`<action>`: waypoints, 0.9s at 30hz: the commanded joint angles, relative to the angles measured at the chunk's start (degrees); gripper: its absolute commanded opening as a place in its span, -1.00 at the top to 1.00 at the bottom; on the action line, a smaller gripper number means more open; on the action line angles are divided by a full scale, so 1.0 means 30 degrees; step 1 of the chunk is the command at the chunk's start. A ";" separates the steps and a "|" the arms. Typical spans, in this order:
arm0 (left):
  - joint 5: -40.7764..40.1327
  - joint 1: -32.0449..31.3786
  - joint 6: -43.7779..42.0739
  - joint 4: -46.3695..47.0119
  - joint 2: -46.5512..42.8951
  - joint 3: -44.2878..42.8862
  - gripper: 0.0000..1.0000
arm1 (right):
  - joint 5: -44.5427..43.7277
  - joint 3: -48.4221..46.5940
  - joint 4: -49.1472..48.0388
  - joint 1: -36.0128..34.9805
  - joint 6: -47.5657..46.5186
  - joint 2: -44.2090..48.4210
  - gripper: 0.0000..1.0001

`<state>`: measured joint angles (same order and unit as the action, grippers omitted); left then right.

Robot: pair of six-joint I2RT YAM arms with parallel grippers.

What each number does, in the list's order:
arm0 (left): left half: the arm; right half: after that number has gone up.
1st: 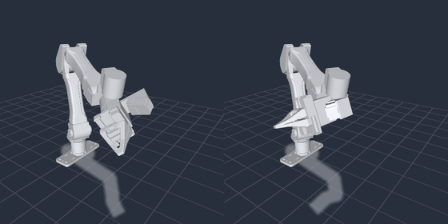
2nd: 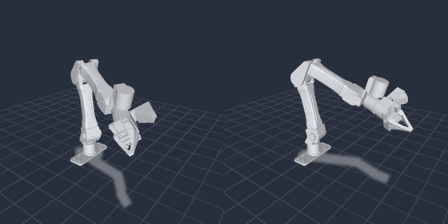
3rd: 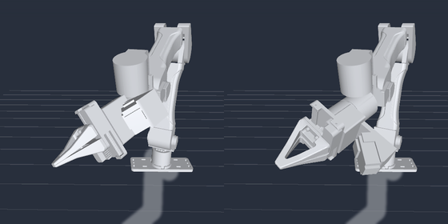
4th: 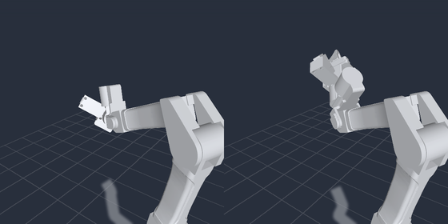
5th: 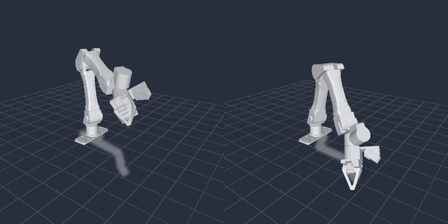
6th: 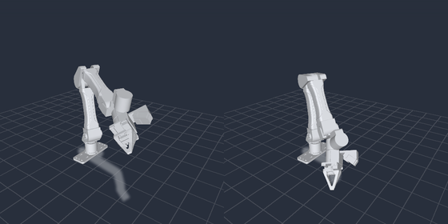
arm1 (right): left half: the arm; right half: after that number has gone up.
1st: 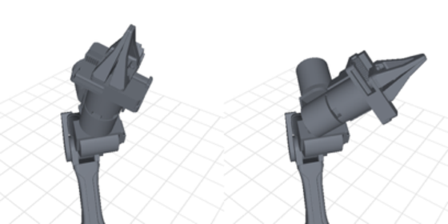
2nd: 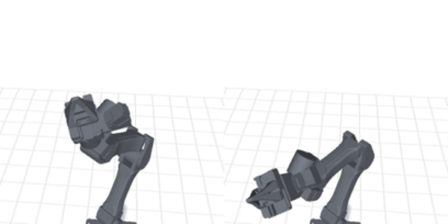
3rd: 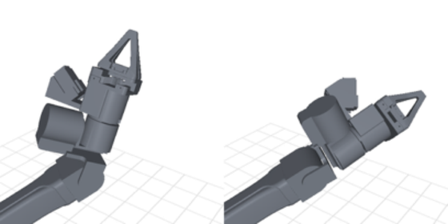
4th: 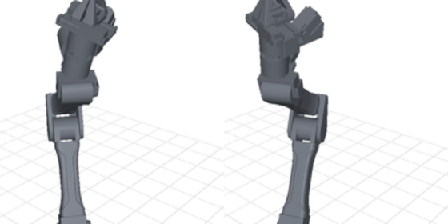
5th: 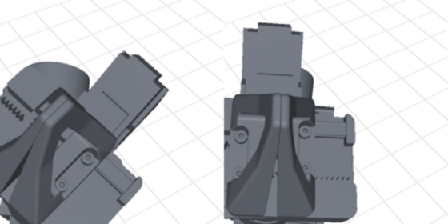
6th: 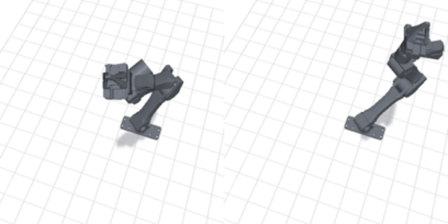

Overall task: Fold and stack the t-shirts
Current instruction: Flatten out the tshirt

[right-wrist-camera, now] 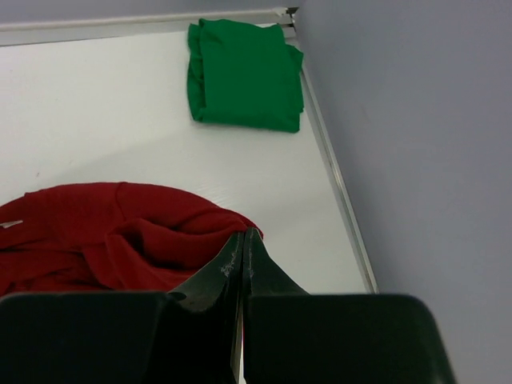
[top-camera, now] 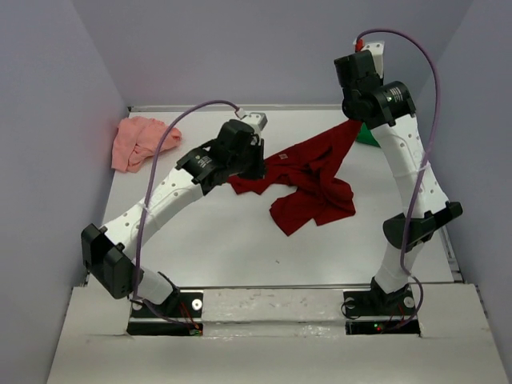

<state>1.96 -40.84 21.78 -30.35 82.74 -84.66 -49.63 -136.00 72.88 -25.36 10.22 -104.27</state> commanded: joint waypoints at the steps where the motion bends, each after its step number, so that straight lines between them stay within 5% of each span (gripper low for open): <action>1: 0.0902 -0.1528 0.0678 0.1822 -0.0159 0.2052 1.00 | 0.1804 -0.0161 -0.1354 0.0806 -0.0739 0.0274 1.00; 6: 0.0637 -0.3200 0.1089 0.3493 0.1885 0.3200 0.96 | 0.2976 -0.0661 -0.1852 0.1744 -0.1208 0.0362 1.00; 14: 0.0083 -0.6451 0.1822 0.5252 0.7161 0.2237 0.18 | 0.4266 -0.0749 -0.2057 0.2625 -0.1209 0.0800 1.00; 27: 0.0315 -0.6982 0.1295 0.5399 1.2146 -0.1747 -0.19 | 0.5262 -0.0222 -0.2087 0.2801 -0.1092 0.1211 1.00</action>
<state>3.38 -61.93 26.61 -14.68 118.61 -86.15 -34.87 -136.11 69.80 -17.45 7.49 -103.50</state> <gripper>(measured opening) 0.576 0.009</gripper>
